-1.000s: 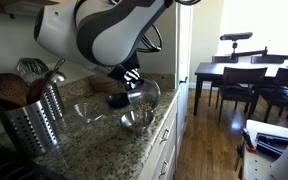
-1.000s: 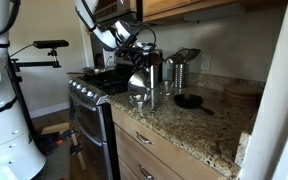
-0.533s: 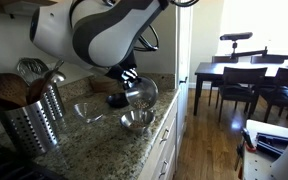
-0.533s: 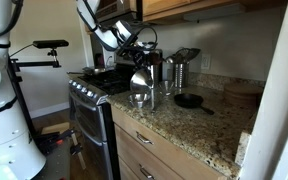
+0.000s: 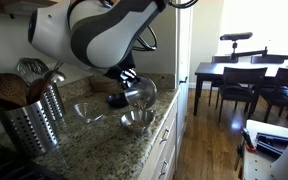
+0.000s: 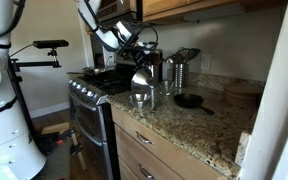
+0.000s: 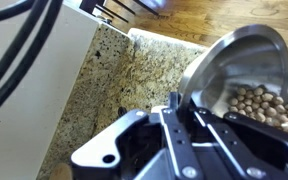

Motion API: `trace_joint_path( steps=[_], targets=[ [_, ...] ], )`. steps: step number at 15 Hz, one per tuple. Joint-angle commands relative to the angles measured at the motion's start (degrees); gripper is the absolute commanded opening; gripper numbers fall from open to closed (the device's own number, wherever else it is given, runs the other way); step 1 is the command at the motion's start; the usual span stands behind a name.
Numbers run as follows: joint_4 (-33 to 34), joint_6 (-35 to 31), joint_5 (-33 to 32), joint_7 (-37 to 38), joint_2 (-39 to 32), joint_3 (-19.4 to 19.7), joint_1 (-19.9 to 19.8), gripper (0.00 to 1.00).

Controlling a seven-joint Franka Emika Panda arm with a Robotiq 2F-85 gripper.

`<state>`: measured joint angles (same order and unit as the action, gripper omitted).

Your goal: Pour contents from the silver bowl on the right to the silver bowl on the left

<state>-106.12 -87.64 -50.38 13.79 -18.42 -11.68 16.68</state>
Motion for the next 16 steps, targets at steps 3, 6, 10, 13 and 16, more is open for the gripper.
trace_joint_path(
  steps=[3, 6, 10, 13, 16],
  targets=[
    [2.31, 4.44, -1.61, -0.71, -1.73, -0.03, 1.49, 0.08],
    [2.78, 5.23, -1.74, -0.96, -2.22, -0.17, 2.05, 0.08],
    [3.38, 6.58, -2.77, -0.93, -3.04, -0.25, 3.00, 0.08],
    [3.61, 7.12, -3.43, -1.04, -3.37, -0.32, 3.40, 0.08],
    [3.58, 7.78, -4.77, -0.45, -3.75, -0.38, 3.88, 0.08]
  ],
)
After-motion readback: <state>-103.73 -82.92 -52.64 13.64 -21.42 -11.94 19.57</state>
